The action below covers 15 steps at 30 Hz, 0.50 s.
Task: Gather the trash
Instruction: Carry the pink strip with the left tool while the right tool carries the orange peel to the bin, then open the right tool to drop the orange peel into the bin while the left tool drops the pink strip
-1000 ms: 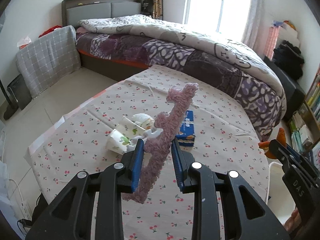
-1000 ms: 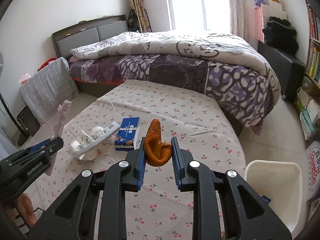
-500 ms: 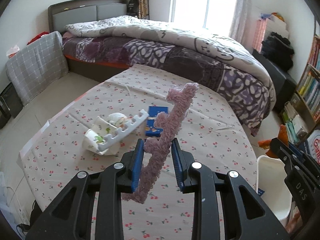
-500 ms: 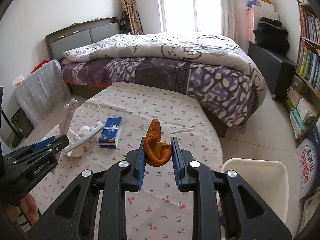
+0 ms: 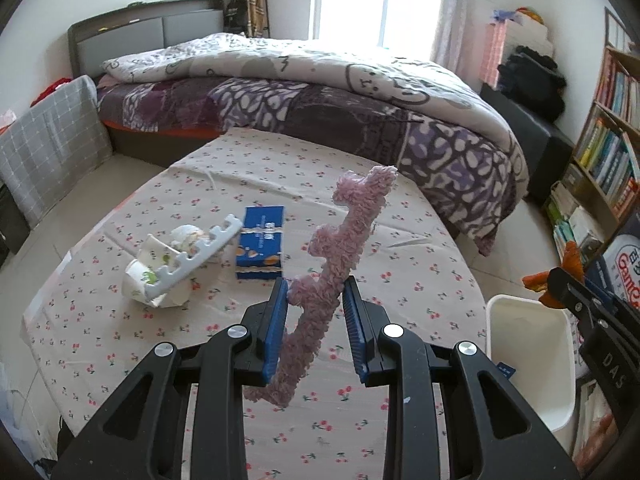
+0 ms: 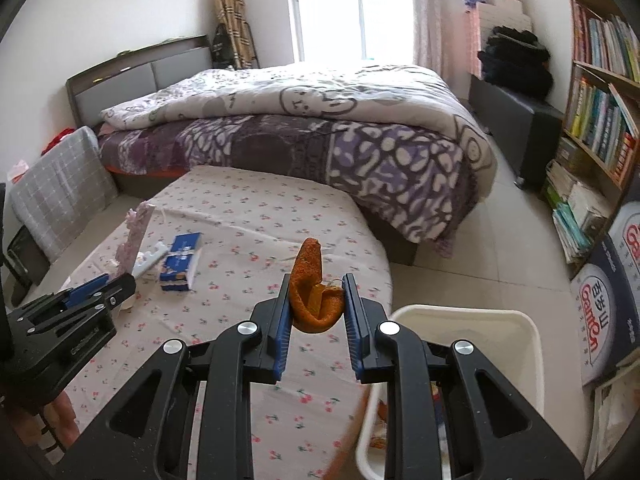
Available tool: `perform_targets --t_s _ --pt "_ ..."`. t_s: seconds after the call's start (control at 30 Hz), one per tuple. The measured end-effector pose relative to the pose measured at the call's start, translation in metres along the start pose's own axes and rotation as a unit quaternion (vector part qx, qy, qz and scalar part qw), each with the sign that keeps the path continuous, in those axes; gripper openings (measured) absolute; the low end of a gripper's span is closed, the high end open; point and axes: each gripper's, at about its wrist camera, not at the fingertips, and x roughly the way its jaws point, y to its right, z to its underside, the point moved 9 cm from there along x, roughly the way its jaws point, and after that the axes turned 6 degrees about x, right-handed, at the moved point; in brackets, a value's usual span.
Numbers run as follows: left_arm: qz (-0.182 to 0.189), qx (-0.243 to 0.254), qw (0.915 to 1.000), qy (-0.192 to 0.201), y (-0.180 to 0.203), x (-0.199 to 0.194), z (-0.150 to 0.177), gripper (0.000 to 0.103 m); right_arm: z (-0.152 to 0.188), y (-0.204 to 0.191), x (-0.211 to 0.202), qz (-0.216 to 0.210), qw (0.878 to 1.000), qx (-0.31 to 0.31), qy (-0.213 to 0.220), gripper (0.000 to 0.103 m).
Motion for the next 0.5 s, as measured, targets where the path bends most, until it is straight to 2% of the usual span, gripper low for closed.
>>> perform_targets --t_s 0.5 --pt "0.031 0.037 0.9988 -0.009 0.06 0.008 0.006 0.029 0.001 0.079 -0.01 0.056 0.997 0.059 -0.007 0.024"
